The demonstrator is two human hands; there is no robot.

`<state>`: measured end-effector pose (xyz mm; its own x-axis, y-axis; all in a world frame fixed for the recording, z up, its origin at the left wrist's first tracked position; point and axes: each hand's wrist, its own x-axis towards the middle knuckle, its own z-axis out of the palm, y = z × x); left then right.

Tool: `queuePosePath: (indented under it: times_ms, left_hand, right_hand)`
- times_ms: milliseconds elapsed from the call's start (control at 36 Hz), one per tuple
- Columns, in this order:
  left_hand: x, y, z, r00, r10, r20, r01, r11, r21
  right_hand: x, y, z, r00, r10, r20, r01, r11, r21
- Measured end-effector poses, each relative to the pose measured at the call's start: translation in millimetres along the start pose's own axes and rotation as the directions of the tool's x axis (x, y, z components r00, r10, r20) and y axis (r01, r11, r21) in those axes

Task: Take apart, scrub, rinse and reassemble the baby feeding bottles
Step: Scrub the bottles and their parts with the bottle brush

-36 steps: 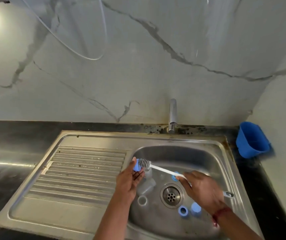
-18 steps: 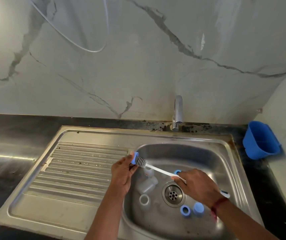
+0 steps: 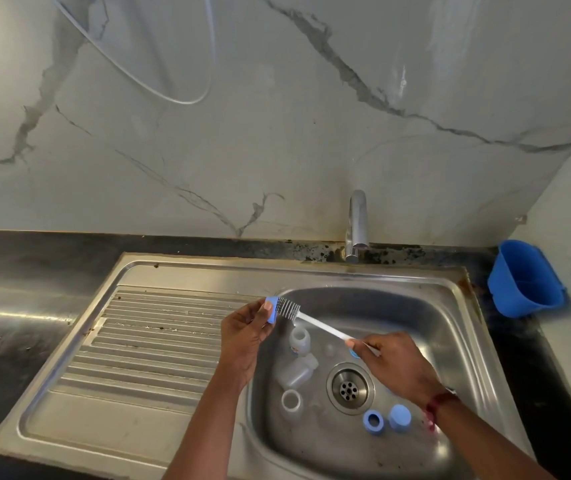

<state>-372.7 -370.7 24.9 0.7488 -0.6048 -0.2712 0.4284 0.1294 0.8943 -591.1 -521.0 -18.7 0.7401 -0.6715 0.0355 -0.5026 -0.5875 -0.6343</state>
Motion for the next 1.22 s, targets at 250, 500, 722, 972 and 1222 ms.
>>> queuePosePath:
  times_ms: [250,500,722,972,1222]
  left_hand:
    - [-8,-7,-11,0.999,0.007,-0.048,-0.008,1.0,-0.016]
    - [-11,-15,-11,0.995,-0.036,-0.097,0.033,0.999,-0.038]
    - [-20,-7,-7,0.998,-0.008,-0.07,0.011,0.999,0.036]
    - [-29,-9,-4,0.995,-0.098,-0.023,0.1,0.989,0.106]
    - [-37,-10,11,0.975,-0.216,-0.06,0.222,0.964,0.145]
  right_hand:
    - [-13,-16,-5,0.983,-0.018,0.184,0.018,1.0,0.002]
    - [-24,-8,3,0.978,0.004,0.208,-0.037,0.987,0.154]
    - [-31,-6,0,0.987,0.115,0.116,-0.129,0.983,0.129]
    - [-45,-6,-17,0.99,0.139,0.03,-0.14,0.99,0.036]
    - [-47,-16,-10,0.993,0.119,0.027,-0.121,0.983,0.141]
